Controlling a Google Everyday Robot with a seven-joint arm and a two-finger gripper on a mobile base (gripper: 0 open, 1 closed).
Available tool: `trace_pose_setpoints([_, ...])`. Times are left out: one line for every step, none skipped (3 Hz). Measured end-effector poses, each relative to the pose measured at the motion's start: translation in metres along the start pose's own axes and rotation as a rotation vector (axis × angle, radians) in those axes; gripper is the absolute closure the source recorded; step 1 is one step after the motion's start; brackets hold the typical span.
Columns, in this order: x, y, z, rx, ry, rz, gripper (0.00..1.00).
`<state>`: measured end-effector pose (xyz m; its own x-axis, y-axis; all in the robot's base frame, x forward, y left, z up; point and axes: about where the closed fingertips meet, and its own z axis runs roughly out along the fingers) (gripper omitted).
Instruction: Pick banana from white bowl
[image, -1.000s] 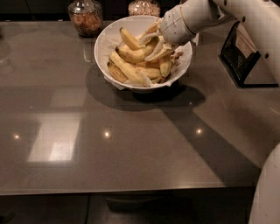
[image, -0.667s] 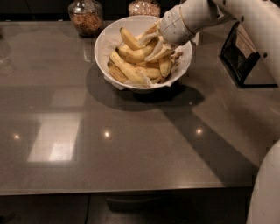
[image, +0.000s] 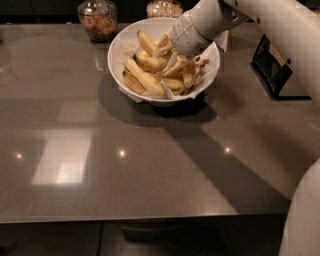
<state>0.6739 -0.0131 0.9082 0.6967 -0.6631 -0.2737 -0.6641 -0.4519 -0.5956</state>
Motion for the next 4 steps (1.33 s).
trace_pose_setpoints([-0.005,0.004,0.005,-0.050,0.077,-0.054,0.58])
trace_pose_setpoints([-0.006,0.007,0.007,-0.071,0.128,-0.082,0.77])
trace_pose_setpoints([-0.005,0.006,0.002,-0.067,0.161,-0.096,0.99])
trace_pose_setpoints([-0.004,0.003,-0.012,-0.036,0.179,-0.090,1.00])
